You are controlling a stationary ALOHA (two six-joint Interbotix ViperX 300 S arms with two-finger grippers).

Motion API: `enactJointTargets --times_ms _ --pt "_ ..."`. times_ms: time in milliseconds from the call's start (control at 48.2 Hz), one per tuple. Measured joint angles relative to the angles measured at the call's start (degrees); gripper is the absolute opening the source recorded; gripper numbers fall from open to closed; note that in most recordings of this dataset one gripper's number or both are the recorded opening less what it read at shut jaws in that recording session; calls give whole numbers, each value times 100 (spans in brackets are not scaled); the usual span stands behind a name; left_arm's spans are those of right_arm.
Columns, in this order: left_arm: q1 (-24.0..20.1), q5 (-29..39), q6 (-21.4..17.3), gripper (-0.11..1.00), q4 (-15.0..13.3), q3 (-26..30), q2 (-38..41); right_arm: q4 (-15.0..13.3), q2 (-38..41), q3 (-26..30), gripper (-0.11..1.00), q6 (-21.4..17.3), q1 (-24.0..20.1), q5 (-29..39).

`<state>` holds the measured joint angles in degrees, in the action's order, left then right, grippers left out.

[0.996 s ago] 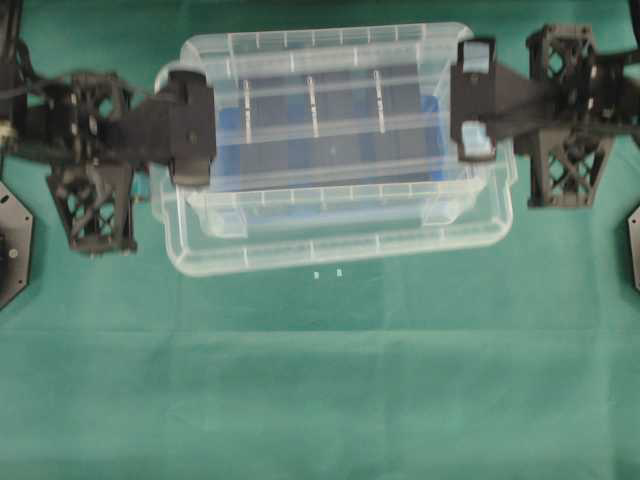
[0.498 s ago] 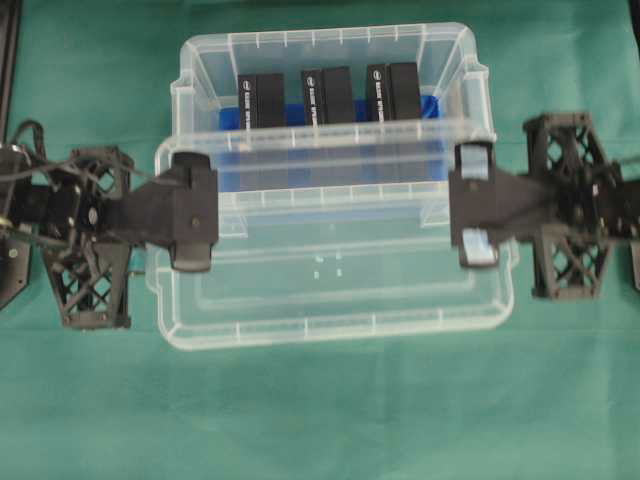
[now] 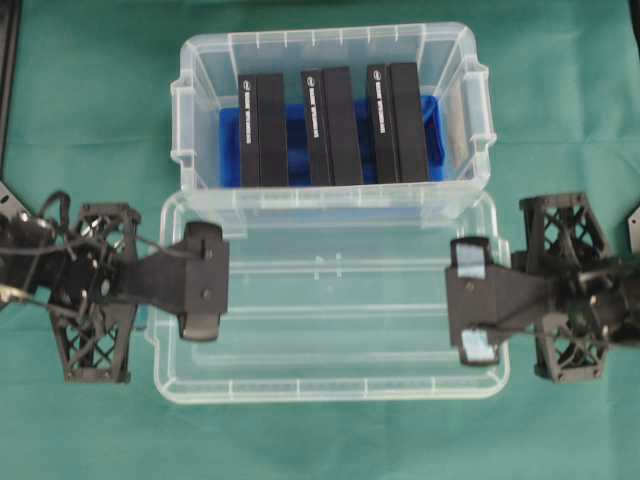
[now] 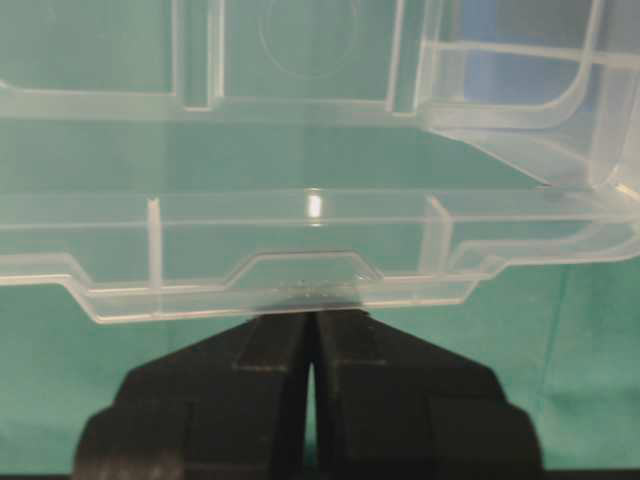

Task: Clamp the lid of the box with both arms, then lift and open it.
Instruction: 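Lower the lid onto the cloth in front of the box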

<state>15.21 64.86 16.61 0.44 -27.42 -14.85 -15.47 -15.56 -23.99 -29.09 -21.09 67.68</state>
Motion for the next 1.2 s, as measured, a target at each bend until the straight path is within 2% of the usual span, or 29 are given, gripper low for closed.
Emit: enactJointTargets --times_ms 249,581,767,954,1203 --pt "211 0 149 1 0 18 185 -88 255 246 0 -123 -220 229" --pt "237 -18 176 1 0 35 352 -88 431 246 0 -343 -343 246" --pt "378 -387 264 1 0 26 527 -79 642 167 0 -466 -396 211" --pt "413 -1055 448 1 0 -299 835 -79 729 -281 0 -677 -413 -352" --pt "413 -2057 650 1 0 -791 1274 -79 905 -932 0 -940 -404 -1450"
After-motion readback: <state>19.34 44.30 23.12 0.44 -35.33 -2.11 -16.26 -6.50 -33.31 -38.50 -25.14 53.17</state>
